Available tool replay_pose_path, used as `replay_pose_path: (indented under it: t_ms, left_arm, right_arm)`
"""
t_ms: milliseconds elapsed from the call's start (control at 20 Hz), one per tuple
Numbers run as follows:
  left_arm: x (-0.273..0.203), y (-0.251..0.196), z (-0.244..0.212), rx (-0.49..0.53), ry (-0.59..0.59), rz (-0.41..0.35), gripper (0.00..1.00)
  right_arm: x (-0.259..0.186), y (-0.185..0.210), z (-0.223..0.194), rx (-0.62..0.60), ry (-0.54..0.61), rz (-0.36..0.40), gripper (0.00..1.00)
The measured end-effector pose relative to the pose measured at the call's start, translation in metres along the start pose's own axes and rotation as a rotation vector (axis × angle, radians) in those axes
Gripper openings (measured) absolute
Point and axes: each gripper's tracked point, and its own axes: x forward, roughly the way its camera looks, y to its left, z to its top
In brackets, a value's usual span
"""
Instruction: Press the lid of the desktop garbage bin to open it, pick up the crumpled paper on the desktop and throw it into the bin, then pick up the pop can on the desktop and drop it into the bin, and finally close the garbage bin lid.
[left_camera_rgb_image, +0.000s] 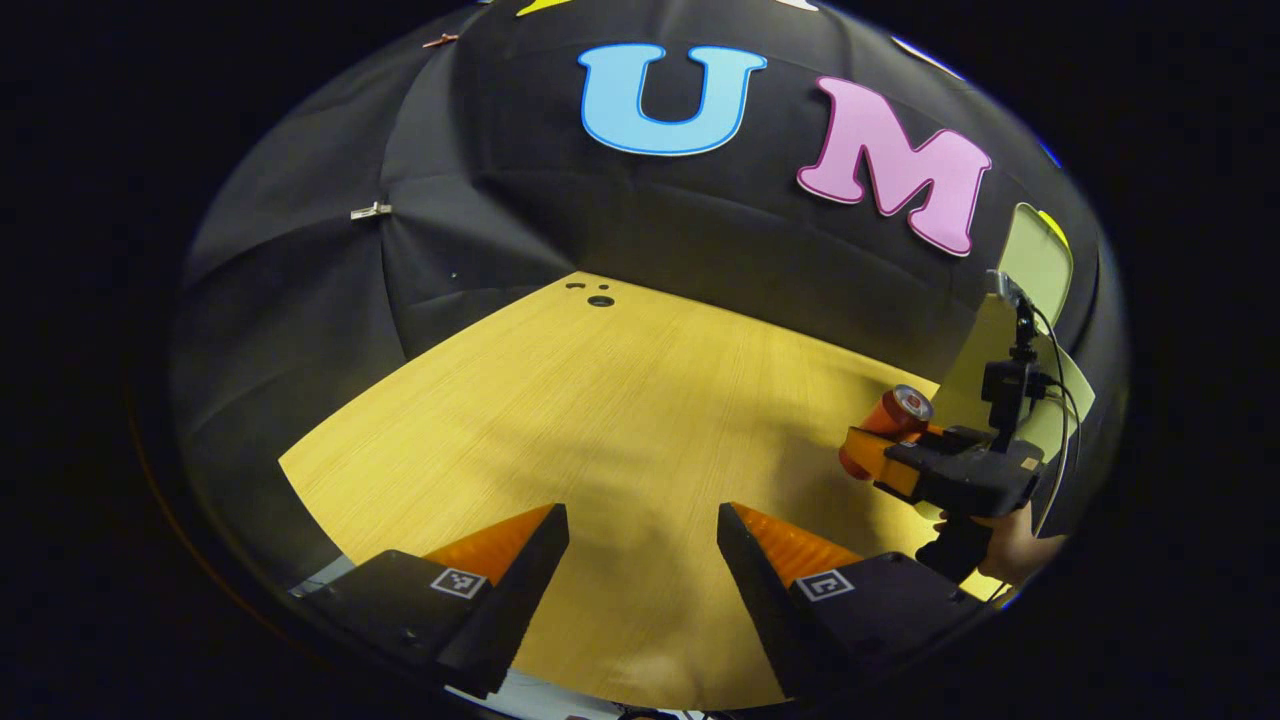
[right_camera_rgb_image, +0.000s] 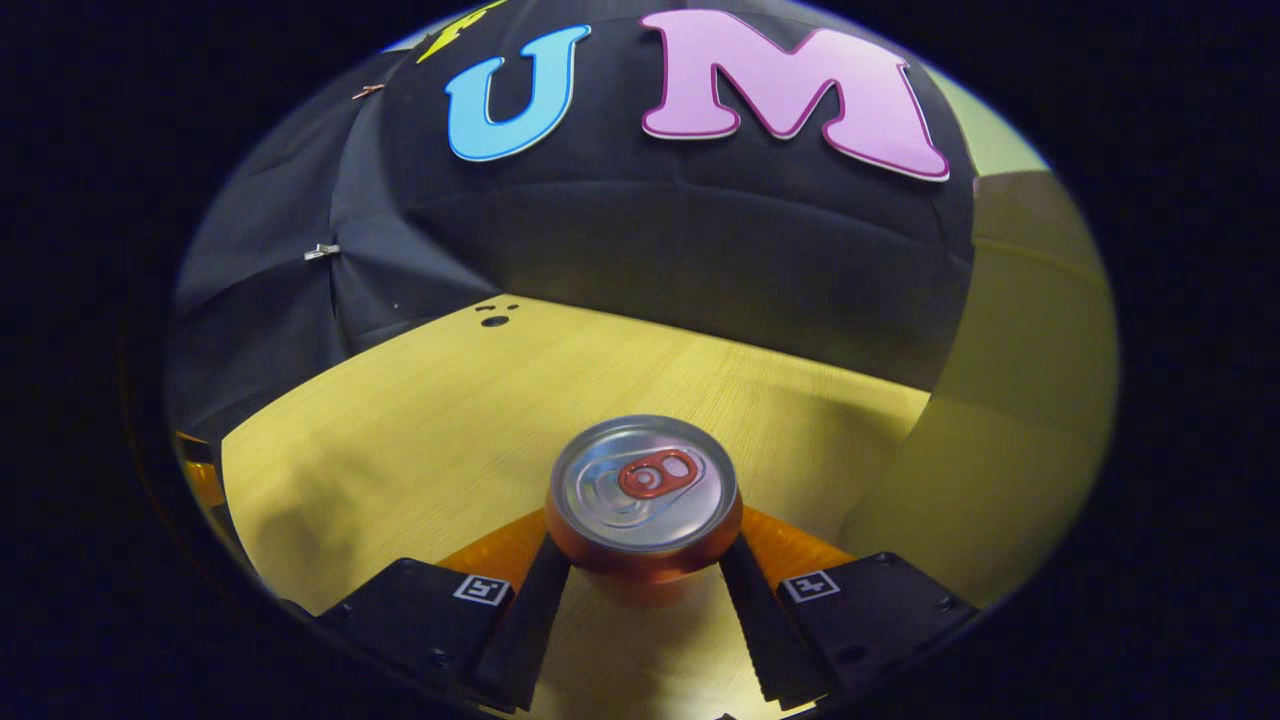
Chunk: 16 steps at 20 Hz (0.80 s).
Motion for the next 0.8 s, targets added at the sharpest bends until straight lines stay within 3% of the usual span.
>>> replay_pose_path:
  t_ms: [400,800]
  left_arm:
    - [-0.023,-0.018,0.004,0.043,-0.03,-0.051,0.96]
    - [-0.041,-0.036,0.027,0.042,-0.084,-0.12,0.96]
  right_arm:
    - [-0.069,-0.004,0.085,-0.002,-0.099,0.011,0.83]
    - [-0.139,-0.033,0.165,-0.027,-0.195,-0.036,0.83]
